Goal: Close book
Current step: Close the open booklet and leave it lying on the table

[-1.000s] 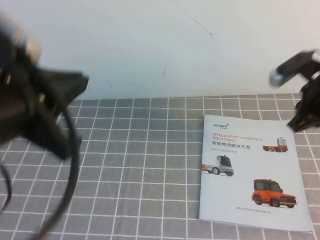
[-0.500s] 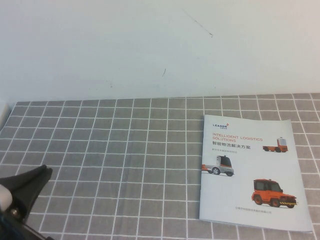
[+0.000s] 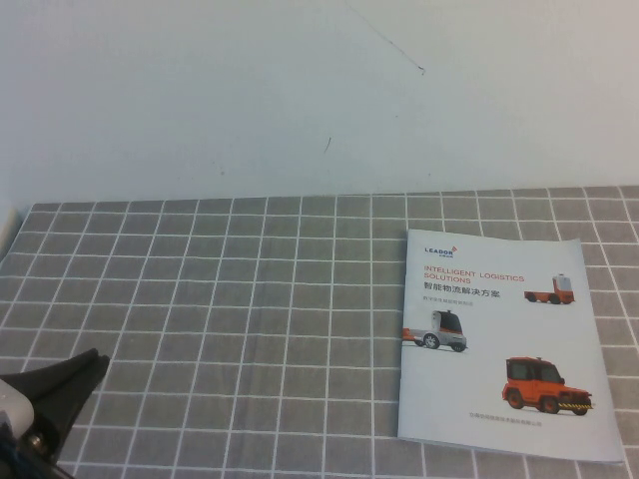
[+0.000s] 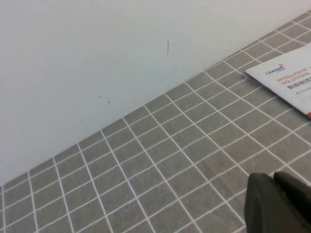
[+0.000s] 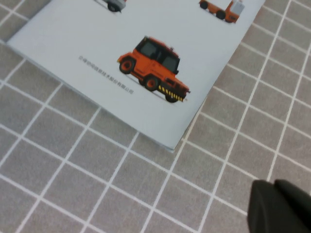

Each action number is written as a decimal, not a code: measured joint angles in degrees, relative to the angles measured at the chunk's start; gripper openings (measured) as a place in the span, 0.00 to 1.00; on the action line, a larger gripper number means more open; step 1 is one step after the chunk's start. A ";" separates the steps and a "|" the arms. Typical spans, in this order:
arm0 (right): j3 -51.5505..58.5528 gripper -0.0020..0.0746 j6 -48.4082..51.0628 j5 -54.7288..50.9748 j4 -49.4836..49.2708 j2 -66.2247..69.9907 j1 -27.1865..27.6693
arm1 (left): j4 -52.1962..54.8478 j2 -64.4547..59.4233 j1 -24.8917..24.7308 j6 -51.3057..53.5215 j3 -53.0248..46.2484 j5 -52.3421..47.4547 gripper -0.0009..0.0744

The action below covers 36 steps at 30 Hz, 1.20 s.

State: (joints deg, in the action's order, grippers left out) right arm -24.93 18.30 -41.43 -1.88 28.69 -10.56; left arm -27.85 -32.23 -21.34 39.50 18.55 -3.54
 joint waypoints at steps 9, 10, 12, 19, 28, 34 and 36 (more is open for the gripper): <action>1.83 0.02 -0.79 -0.60 -0.12 -7.02 0.00 | 0.00 0.00 0.00 0.00 -0.04 -2.34 0.01; 1.92 0.02 -0.79 -0.89 -0.12 -7.12 0.00 | 0.00 0.00 0.00 0.00 -0.04 -2.45 0.01; 1.92 0.02 -0.84 -1.38 -0.21 -7.12 0.00 | 0.00 0.00 0.00 0.00 -0.04 -2.45 0.01; 1.92 0.02 -0.97 -1.56 -0.33 -7.12 0.00 | 0.00 0.00 0.00 -0.11 -0.04 -2.57 0.01; 1.92 0.02 -0.97 -1.65 -0.41 -7.12 0.00 | 0.00 0.00 0.00 -0.11 -0.04 -2.67 0.01; 1.92 0.02 -0.97 -1.65 -0.46 -7.12 0.00 | 0.00 2.77 0.13 -0.11 -0.49 -3.31 0.01; 1.92 0.02 -0.97 -1.65 -0.46 -7.12 0.00 | 0.00 5.83 1.59 -0.11 -1.05 -3.70 0.01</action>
State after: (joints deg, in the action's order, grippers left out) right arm -23.01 17.34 -43.08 -2.34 21.57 -10.56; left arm -27.85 -26.40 -19.75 39.38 17.50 -7.24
